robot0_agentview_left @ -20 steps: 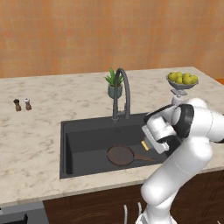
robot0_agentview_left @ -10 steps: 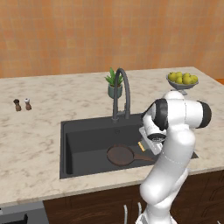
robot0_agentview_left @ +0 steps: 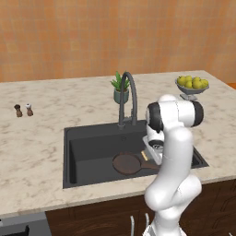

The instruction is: Pick the pan and sponge and place them into the sink. Then turn on the water.

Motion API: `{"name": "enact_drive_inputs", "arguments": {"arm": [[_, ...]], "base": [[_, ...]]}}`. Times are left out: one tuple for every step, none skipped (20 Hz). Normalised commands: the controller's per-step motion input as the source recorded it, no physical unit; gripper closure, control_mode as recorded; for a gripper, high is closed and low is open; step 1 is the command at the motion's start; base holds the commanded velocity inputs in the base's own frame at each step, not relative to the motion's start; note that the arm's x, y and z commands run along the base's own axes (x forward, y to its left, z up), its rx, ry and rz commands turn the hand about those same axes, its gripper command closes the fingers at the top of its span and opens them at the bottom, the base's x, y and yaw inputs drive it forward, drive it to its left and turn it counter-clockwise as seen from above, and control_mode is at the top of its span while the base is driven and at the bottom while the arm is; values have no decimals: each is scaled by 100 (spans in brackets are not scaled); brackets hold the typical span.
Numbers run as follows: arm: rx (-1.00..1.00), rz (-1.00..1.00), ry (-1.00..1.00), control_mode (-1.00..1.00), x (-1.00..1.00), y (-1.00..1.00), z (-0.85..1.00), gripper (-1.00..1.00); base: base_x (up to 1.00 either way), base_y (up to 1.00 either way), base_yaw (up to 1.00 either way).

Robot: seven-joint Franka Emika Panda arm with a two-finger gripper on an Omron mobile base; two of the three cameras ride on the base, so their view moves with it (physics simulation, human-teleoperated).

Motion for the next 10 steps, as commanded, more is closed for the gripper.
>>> {"name": "enact_drive_inputs", "arguments": {"arm": [[0,0,3,-100,36,12,-31,100],[0,0,1,-100,28,5,-31,100],[0,0,0,-100,20,2,-32,100],[0,0,0,-100,13,1,-34,100],[0,0,0,-100,12,1,-35,100],[0,0,0,-100,14,2,-37,100],[-1,0,0,-100,15,4,-40,100],[0,0,0,-100,13,4,-40,100],[-2,0,0,-100,11,6,-41,100],[-1,0,0,-100,8,5,-41,100]], "base": [[0,0,0],[0,0,0],[0,0,0],[0,0,0],[0,0,0],[0,0,0],[0,0,0],[0,0,0],[0,0,0],[0,0,0]]}}
